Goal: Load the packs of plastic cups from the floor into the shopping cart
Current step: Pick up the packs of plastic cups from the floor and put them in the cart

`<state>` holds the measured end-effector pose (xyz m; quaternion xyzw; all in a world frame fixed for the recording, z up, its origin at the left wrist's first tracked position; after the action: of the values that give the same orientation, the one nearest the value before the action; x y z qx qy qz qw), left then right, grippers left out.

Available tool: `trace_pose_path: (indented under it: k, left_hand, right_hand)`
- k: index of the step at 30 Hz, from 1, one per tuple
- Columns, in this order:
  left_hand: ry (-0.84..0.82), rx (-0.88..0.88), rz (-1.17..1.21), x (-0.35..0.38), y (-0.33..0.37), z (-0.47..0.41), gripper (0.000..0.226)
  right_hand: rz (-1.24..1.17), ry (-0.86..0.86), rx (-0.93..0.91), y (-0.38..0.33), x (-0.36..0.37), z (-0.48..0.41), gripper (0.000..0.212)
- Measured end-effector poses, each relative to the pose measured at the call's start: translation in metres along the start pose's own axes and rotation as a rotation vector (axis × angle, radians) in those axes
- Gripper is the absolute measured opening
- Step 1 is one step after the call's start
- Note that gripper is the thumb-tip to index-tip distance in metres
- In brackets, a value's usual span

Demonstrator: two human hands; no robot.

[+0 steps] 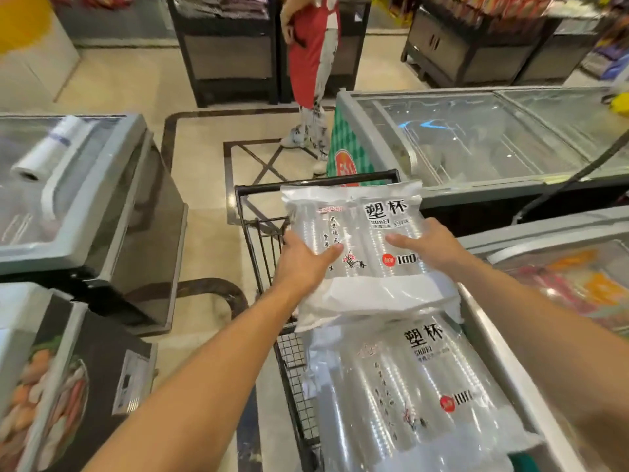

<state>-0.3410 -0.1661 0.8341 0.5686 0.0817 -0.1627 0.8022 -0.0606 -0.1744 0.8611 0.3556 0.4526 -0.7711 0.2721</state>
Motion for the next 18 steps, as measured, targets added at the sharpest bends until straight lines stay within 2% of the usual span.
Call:
trace_pose_path:
  k: [2, 4, 10, 15, 18]
  left_hand:
    - [0.003, -0.022, 0.020, 0.026, 0.007, -0.021, 0.102]
    - [0.016, -0.041, 0.039, 0.049, 0.009, -0.041, 0.106]
    - [0.093, -0.120, 0.030, 0.091, -0.008, -0.076, 0.114]
    - [0.132, -0.122, -0.077, 0.100, -0.030, -0.080, 0.101]
    - [0.142, -0.161, -0.125, 0.102, -0.031, -0.080, 0.110]
  right_hand:
    - [-0.003, -0.009, 0.010, 0.009, -0.013, -0.032, 0.135]
    - [0.008, -0.033, -0.005, 0.024, -0.022, -0.066, 0.139]
    - [-0.054, -0.112, -0.038, 0.048, -0.009, -0.123, 0.128]
    - [-0.051, -0.101, -0.024, 0.069, 0.020, -0.134, 0.104]
    - [-0.057, -0.115, -0.029, 0.073, 0.021, -0.135, 0.105]
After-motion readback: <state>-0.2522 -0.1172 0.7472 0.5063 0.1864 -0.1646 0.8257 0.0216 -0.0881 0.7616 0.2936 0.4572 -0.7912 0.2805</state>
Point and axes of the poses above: each hand's wrist, its own z-axis away from the middle knuckle, its own x-axis out of the palm, y = z × x, the point moved 3 cm from there along -z, towards the middle knuckle, and after that the axes turned 10 degrees about z, right-handed, at the moved point
